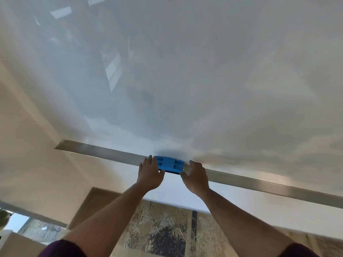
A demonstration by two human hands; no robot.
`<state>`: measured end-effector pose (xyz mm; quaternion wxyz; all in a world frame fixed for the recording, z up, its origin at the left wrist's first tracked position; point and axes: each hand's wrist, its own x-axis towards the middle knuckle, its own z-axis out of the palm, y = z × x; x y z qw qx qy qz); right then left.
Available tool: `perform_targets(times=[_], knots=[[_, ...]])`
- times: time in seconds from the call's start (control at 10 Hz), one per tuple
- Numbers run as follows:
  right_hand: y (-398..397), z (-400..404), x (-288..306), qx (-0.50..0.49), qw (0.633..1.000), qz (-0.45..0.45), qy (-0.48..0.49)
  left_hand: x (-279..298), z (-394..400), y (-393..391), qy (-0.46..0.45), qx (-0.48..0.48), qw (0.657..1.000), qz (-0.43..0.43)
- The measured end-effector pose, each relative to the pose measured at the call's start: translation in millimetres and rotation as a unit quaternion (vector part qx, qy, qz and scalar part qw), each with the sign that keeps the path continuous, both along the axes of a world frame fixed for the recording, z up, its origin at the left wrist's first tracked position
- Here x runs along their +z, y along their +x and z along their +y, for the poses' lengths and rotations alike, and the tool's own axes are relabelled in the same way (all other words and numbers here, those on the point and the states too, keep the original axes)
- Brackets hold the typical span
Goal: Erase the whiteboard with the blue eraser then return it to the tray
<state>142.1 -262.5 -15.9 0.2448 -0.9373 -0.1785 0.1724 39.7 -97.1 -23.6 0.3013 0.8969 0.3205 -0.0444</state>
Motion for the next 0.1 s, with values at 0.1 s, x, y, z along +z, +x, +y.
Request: perform_targets(times=[0.1], knots=[[-1.8, -14.5, 13.3, 0.052, 0.996, -0.076, -0.020, 14.4, -8.6, -4.3, 0.018, -0.037, 0.999, -0.007]])
